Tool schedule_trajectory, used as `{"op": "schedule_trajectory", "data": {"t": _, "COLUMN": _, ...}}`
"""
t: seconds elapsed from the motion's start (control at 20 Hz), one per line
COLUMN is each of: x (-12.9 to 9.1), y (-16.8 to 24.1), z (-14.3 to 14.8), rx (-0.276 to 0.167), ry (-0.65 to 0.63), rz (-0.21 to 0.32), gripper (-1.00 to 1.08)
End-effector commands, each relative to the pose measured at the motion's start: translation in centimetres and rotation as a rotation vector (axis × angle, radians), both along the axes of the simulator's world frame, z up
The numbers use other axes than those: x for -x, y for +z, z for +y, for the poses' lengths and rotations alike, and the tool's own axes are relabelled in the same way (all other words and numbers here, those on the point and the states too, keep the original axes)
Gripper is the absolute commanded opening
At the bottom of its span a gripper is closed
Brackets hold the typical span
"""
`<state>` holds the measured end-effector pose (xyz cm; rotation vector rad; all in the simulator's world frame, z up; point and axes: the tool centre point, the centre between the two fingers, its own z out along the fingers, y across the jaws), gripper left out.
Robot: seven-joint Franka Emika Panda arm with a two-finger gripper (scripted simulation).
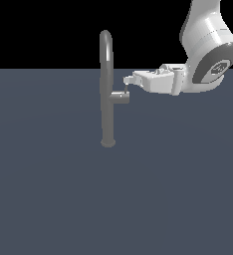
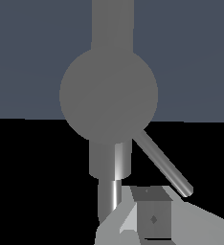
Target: Turn on the faucet by rotating a designated handle.
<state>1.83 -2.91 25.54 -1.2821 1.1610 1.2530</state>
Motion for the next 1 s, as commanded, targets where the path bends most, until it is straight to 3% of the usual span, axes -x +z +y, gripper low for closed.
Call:
{"op": "schedule_trajectory", "data": {"t": 0.0, "x": 1.3, "y": -0.8, "z": -0.1, "rx": -0.004, "ry": 0.006, "rz": 0.014, "gripper": -1.00}}
{"op": "schedule_trajectory", "data": {"t": 0.15, "x": 2.3, "y": -1.4, "z": -0.2, "rx": -0.005, "ry": 0.008, "rz": 0.017, "gripper": -1.00}}
{"op": "schedule_trajectory", "data": {"t": 0.25, "x": 1.6, "y": -0.5, "z": -0.1, "rx": -0.003, "ry": 0.007, "rz": 0.000, "gripper": -1.00}}
{"op": "schedule_trajectory", "data": {"t": 0.65, "x": 3.9, "y": -4.2, "z": -0.4, "rx": -0.005, "ry": 0.008, "rz": 0.016, "gripper": -1.00}}
{"op": "schedule_trajectory", "data": {"t": 0.7, "x": 3.0, "y": -2.2, "z": -0.3, "rx": -0.003, "ry": 0.010, "rz": -0.017, "gripper": -1.00}}
{"op": "schedule_trajectory", "data": {"t": 0.95, "x": 3.7, "y": -5.8, "z": -0.3, "rx": -0.005, "ry": 0.009, "rz": 0.006, "gripper": -1.00}}
